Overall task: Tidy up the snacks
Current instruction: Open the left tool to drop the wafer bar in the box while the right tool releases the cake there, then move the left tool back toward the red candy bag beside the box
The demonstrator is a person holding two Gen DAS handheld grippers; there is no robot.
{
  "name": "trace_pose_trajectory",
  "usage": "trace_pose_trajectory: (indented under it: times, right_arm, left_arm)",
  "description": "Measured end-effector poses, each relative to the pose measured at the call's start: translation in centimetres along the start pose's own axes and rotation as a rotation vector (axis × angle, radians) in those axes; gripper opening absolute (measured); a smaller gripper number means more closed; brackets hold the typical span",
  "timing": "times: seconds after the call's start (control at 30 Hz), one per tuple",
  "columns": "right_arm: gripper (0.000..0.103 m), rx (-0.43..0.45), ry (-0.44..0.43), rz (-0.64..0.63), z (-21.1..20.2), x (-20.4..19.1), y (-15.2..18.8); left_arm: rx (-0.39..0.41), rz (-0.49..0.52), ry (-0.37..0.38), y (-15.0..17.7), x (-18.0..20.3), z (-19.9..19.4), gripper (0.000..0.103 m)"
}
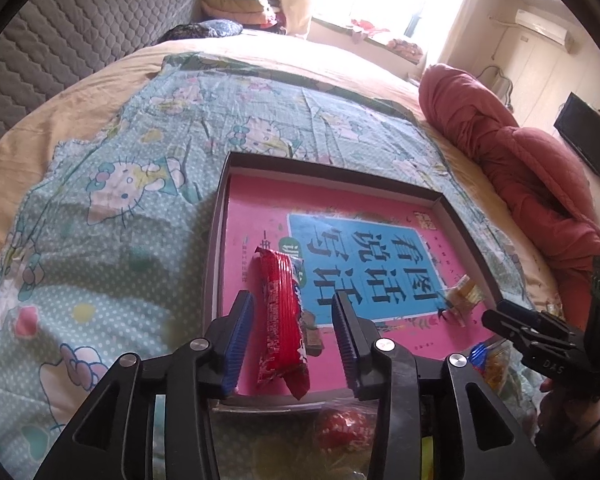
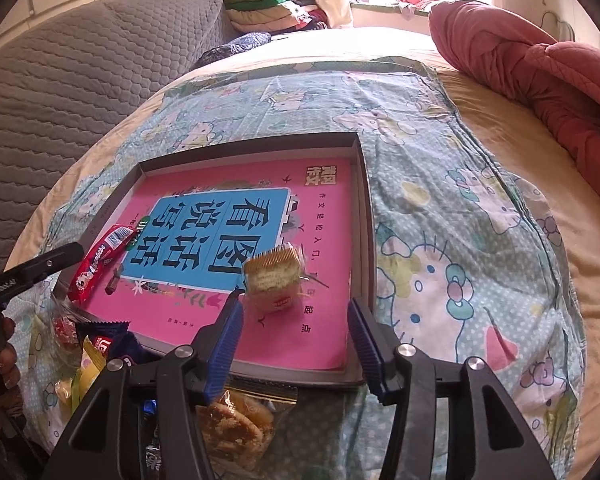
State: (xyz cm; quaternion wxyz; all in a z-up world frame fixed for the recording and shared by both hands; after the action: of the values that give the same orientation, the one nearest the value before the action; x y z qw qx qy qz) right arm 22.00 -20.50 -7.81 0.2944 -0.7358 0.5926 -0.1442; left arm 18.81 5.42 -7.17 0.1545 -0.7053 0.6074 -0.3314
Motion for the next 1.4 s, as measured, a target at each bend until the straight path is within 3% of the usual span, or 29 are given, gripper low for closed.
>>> trace_pose_trajectory:
  times: [0.53,1.4]
  right_arm:
    - [0.055,0.054,-0.042,0.034,-1.9,0.2,-0.8]
    - [0.056,0.114,-0.098,0.025,-6.0,-0.8,-0.4]
  left_arm:
    - [0.042,-0.003,-0.032,-0.1,-0.5,-3.9,0.054]
    - [0.056,0.035,-0.068,1.7,0.6,-8.1,0.060]
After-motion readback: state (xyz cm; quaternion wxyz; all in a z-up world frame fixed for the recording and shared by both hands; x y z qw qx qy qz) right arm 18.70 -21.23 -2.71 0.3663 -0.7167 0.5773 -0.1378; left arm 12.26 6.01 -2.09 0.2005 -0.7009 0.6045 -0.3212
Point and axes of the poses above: each gripper's, at about its wrist camera, not at the fingertips, and z roughly the way its jaws point, x to its right, y to its underside, the point moved 4 cm from there along z, roughly the way its jaws point, and after that the axes turned 1 degree about z, right-handed, at the moved point
